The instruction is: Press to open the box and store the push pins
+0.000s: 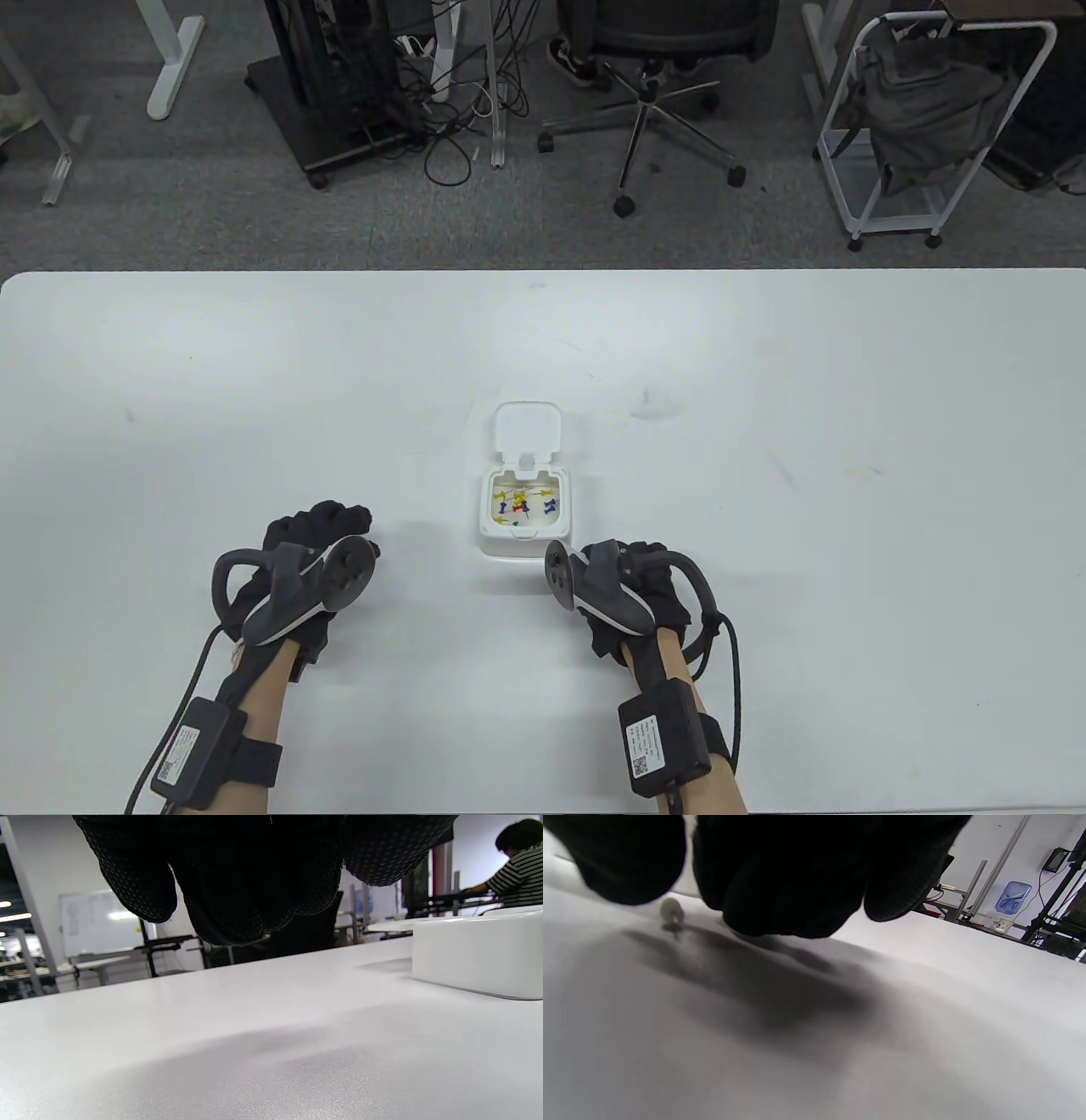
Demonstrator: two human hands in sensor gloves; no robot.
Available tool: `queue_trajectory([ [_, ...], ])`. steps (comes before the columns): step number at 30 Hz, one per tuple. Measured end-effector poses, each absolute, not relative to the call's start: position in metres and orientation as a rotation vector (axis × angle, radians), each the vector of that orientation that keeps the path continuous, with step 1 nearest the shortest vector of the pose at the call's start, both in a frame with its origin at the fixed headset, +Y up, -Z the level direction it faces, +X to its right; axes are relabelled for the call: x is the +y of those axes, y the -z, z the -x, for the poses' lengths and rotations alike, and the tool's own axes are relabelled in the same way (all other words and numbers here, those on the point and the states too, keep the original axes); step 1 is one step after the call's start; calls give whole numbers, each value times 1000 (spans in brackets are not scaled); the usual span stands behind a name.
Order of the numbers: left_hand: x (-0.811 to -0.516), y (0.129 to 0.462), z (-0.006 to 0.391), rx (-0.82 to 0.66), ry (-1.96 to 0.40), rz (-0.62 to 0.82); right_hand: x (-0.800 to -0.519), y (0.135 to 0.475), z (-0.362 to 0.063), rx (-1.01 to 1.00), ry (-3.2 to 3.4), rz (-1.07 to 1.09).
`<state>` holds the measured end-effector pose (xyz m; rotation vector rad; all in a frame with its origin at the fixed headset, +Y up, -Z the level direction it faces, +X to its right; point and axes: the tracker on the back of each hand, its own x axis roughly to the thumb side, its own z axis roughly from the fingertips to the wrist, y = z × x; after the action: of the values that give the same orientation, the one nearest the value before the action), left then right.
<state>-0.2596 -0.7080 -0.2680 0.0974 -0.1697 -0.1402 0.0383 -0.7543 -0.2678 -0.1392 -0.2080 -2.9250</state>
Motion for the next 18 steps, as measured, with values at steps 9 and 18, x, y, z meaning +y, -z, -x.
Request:
queue_trajectory([
  [9, -708, 268, 260, -166, 144, -95, -759, 268, -37, -144, 2934, 137],
  [18, -707, 268, 260, -167, 146, -100, -761, 267, -34, -129, 2918, 157],
])
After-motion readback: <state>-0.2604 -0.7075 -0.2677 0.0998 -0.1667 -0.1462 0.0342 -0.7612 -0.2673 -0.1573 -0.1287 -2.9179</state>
